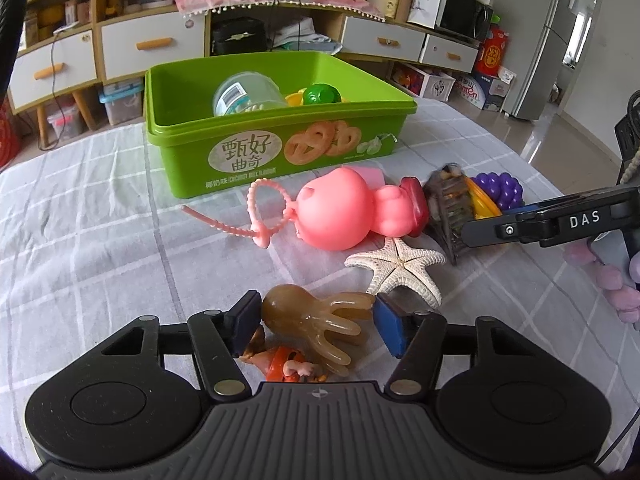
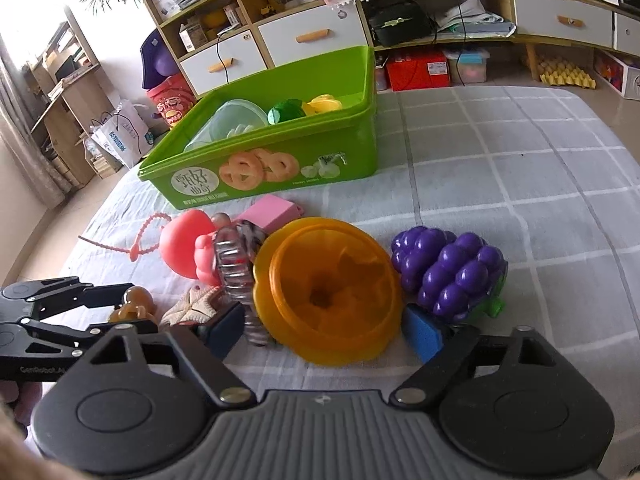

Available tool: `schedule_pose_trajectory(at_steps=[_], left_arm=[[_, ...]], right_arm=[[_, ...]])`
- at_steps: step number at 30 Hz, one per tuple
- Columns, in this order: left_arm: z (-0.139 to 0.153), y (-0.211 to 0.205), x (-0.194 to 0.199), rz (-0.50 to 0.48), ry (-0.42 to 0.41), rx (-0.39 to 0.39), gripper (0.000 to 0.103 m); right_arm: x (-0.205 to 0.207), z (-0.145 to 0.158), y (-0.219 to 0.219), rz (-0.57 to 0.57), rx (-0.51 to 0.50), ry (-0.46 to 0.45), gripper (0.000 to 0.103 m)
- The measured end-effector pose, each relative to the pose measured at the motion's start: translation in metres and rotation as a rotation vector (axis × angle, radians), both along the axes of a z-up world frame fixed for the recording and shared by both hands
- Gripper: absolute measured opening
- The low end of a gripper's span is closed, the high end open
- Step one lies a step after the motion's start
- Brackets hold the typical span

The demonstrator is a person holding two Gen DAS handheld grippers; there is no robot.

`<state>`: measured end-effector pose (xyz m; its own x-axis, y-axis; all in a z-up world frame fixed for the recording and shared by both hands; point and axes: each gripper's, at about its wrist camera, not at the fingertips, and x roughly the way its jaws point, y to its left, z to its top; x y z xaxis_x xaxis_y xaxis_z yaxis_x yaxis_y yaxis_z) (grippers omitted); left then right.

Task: Organize rigid objects
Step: 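Grasp the orange pumpkin with the right gripper while the left grasps the tan octopus, then lift the pumpkin and octopus and carry both over the green bin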

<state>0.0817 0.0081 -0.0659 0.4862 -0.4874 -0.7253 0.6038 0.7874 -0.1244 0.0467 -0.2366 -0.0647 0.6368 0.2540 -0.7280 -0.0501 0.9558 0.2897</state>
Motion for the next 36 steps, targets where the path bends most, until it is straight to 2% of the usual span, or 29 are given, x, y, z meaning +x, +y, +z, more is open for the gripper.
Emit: schedule_pose_trajectory(at_steps=[4, 6, 8, 14, 24, 28, 32, 36], left_arm=[[0.0, 0.001, 0.0, 0.005, -0.001, 0.0, 0.065], [0.0, 0.001, 0.0, 0.008, 0.0, 0.0, 0.065], [0.001, 0.001, 0.0, 0.012, 0.0, -0.001, 0.065], [0.002, 0.002, 0.0, 0.02, 0.001, -0.009, 0.065], [0.009, 0.001, -0.002, 0.029, -0.01, -0.04, 0.065], [0.009, 0.001, -0.002, 0.027, -0.004, -0.04, 0.065], [0.007, 0.0, -0.002, 0.026, 0.003, -0.033, 0.065], [0.006, -0.001, -0.002, 0.026, 0.004, -0.031, 0.065]], right_arm=[[0.0, 0.002, -0.001, -0.001, -0.006, 0.007, 0.03], [0.0, 0.002, -0.002, -0.006, -0.009, 0.008, 0.027], [-0.001, 0.003, -0.002, -0.014, -0.018, 0.009, 0.017], [-0.002, 0.008, -0.011, -0.057, 0.0, 0.001, 0.0], [-0.005, 0.019, -0.022, -0.096, 0.047, -0.023, 0.0], [-0.003, 0.016, -0.022, -0.077, 0.08, 0.002, 0.0], [0.001, 0.01, -0.025, -0.107, 0.081, 0.016, 0.0], [0.005, 0.011, -0.034, -0.155, 0.15, 0.011, 0.0]])
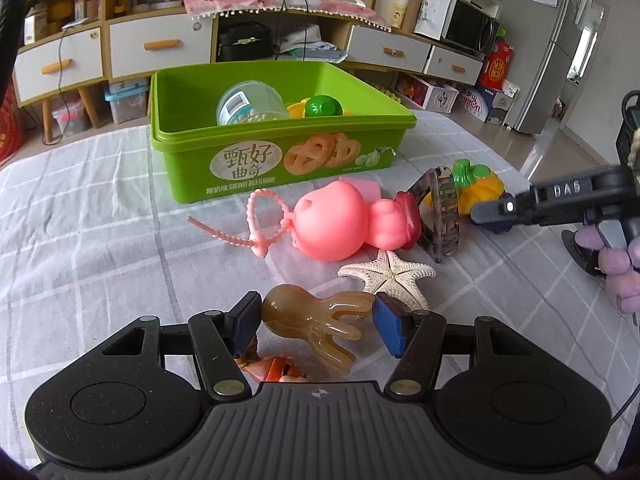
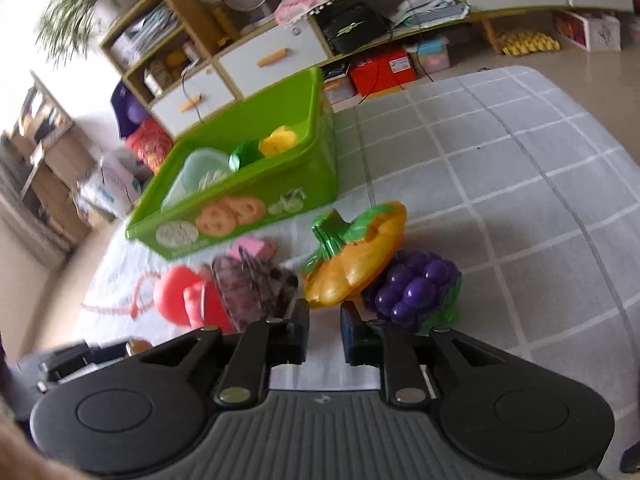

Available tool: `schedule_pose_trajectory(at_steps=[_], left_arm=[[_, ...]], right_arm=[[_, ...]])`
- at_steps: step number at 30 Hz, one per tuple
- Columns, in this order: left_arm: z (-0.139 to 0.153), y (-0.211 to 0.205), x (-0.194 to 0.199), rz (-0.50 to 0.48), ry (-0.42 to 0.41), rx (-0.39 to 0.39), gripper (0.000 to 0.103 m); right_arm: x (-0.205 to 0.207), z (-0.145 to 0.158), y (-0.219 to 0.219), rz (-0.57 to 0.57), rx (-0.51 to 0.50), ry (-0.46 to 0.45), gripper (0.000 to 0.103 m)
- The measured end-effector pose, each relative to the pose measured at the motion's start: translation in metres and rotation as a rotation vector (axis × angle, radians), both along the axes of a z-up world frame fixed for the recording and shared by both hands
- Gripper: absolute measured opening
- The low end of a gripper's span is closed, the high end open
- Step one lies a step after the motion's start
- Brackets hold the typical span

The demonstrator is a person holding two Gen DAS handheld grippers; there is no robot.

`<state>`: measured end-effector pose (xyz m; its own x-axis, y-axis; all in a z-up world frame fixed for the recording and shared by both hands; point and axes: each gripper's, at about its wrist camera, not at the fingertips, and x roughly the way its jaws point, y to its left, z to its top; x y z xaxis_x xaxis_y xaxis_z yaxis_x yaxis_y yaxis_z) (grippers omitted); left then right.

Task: Organize rigid objects
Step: 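Lift the pumpkin and octopus and carry both over the green bin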

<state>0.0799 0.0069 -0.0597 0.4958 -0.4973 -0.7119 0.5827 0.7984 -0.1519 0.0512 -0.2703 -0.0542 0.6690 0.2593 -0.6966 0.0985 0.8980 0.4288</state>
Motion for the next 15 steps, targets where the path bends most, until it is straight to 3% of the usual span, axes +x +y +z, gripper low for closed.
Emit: schedule_pose_trajectory(at_steps=[4, 8, 11, 15], left_arm=[[-0.001, 0.0, 0.0, 0.003, 0.006, 0.002, 0.065], [0.0, 0.001, 0.0, 0.01, 0.01, -0.002, 0.065], [0.003, 0.0, 0.001, 0.013, 0.009, -0.01, 0.065], [0.007, -0.004, 0.0, 0.008, 0.005, -0.026, 0.065]], right_arm=[[0.005, 0.003, -0.002, -0.022, 0.017, 0.045, 0.017], [0.002, 0.012, 0.008, -0.016, -0.142, 0.133, 0.027], [-0.006, 0.024, 0.012, -0.002, -0.22, 0.115, 0.036], [-0.01, 0.039, 0.005, -0.012, -0.229, 0.072, 0.046]])
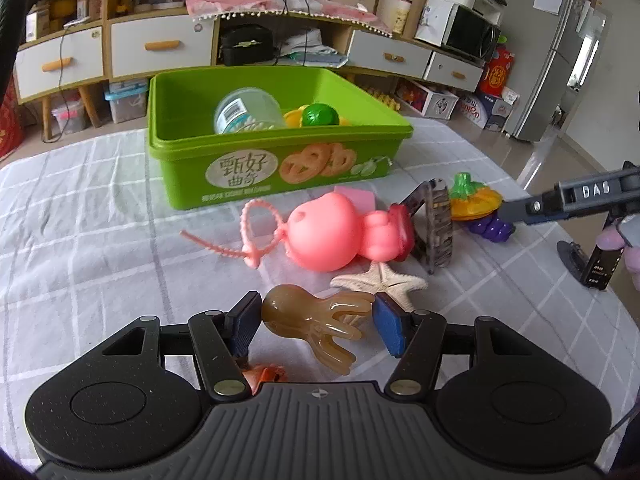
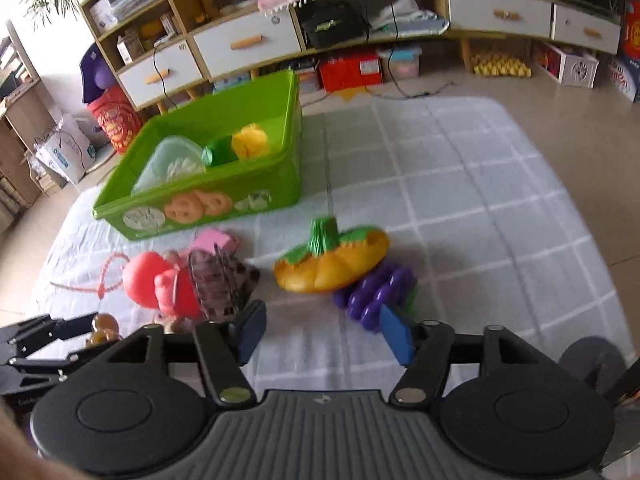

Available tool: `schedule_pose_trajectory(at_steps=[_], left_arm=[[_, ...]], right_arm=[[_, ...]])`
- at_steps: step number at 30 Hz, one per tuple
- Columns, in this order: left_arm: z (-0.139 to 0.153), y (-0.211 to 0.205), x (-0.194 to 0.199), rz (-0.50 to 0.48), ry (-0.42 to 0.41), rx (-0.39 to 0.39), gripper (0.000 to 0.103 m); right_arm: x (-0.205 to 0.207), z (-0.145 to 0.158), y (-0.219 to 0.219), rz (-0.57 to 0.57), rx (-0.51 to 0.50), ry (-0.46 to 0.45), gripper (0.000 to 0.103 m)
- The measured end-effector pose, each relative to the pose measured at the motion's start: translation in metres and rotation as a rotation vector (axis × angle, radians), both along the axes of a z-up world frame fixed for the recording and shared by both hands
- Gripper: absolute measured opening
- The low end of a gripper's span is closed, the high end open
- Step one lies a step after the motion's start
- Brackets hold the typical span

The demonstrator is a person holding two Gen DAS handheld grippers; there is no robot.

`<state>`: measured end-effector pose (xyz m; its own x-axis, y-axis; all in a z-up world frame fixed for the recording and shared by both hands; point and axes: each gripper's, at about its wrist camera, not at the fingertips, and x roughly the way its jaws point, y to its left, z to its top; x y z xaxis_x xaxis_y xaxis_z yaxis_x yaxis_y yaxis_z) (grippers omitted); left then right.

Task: Organize rigid objects
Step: 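Lift the pumpkin and octopus and carry both over the green bin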

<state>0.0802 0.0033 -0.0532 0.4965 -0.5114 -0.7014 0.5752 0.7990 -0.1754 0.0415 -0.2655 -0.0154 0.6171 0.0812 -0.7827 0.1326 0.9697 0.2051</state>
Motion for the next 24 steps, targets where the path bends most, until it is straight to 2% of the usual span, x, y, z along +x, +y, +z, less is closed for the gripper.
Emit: schedule_pose_trajectory(at_steps=[2, 8, 11, 17, 18, 21, 24], left_arm=[[0.001, -0.002, 0.0, -0.004, 0.002, -0.007, 0.065], [0.0, -0.009, -0.001, -0.013, 0.007, -0.004, 0.065], [-0.002, -0.011, -0.001, -0.016, 0.007, 0.001, 0.065], [-0.005, -0.011, 0.0, -0.014, 0.014, 0.005, 0.065], [-0.005, -0.011, 0.0, -0.014, 0.014, 0.004, 0.065], [-0.005, -0.011, 0.0, -0.014, 0.013, 0.004, 0.065], [-0.004, -0.011, 0.0, -0.011, 0.011, 0.002, 0.065]], right_arm=[[0.004, 0.004, -0.003, -0.012, -0.011, -0.025, 0.053], [0.028, 0.0, -0.011, -0.056, 0.007, -0.065, 0.053], [0.041, -0.009, -0.009, -0.059, 0.019, -0.048, 0.053], [0.058, -0.024, -0.003, -0.096, -0.018, -0.014, 0.053], [0.059, -0.026, -0.003, -0.101, -0.023, -0.011, 0.052], [0.059, -0.03, -0.002, -0.1, -0.048, -0.012, 0.036], [0.056, -0.028, -0.003, -0.108, -0.055, -0.022, 0.034]])
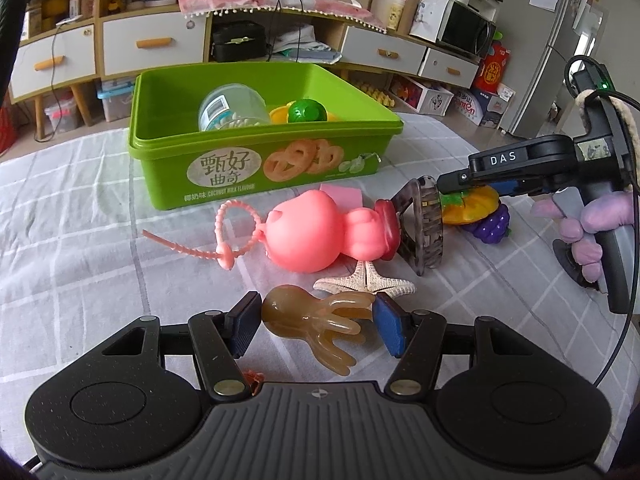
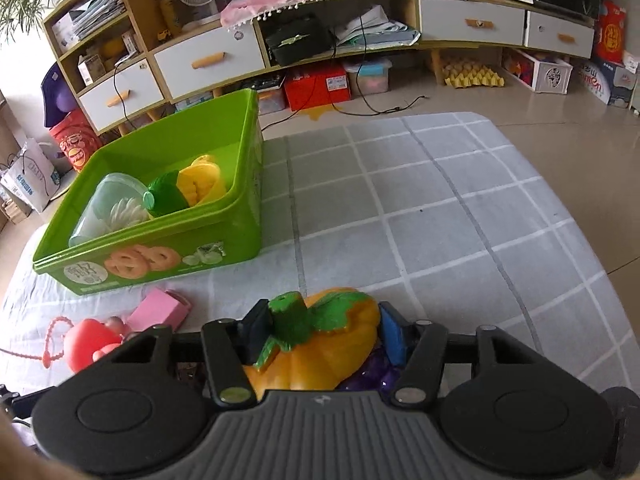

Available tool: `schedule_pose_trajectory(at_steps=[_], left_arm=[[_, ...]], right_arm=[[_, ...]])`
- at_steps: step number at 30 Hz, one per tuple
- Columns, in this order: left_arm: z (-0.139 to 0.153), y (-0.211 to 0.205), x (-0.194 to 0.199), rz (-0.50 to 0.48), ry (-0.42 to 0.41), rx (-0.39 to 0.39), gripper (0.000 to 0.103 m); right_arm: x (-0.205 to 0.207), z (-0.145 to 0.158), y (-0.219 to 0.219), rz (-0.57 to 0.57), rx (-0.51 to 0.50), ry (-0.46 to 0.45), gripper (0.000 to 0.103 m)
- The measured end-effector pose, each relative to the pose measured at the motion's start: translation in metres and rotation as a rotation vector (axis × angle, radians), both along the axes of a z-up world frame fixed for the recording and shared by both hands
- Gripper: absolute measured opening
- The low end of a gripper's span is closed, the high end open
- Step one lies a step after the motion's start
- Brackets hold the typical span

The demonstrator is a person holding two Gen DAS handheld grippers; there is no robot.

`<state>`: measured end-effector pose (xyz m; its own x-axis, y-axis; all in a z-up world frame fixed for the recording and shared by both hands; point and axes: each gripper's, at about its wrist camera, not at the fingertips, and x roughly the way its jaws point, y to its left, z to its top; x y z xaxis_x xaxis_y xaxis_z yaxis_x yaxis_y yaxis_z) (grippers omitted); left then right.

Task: Organize rigid objects
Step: 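Lift the pumpkin and octopus and carry both over the green bin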

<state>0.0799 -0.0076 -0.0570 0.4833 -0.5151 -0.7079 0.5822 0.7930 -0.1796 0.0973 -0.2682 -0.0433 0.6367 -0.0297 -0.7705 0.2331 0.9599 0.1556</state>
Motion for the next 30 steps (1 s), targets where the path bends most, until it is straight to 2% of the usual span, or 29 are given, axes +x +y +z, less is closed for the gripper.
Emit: schedule_pose_trajectory(at_steps=[20, 27, 30], left_arm=[[0.036, 0.004, 0.009, 0.065, -0.065, -0.076, 0.065], [0.06, 0.01, 0.04, 0.138, -0.106, -0.082, 0.065], [0.068, 0.007, 0.064, 0.171, -0.137, -0.065, 0.065]], right_arm=[[-0.008, 0.044, 0.001, -0.024, 0.18, -0.115, 0.034], [-0.001, 0.053, 0.014, -0.004, 0.222, -0.123, 0.034], [0.014, 0.061, 0.022, 0.015, 0.2, -0.129, 0.034]])
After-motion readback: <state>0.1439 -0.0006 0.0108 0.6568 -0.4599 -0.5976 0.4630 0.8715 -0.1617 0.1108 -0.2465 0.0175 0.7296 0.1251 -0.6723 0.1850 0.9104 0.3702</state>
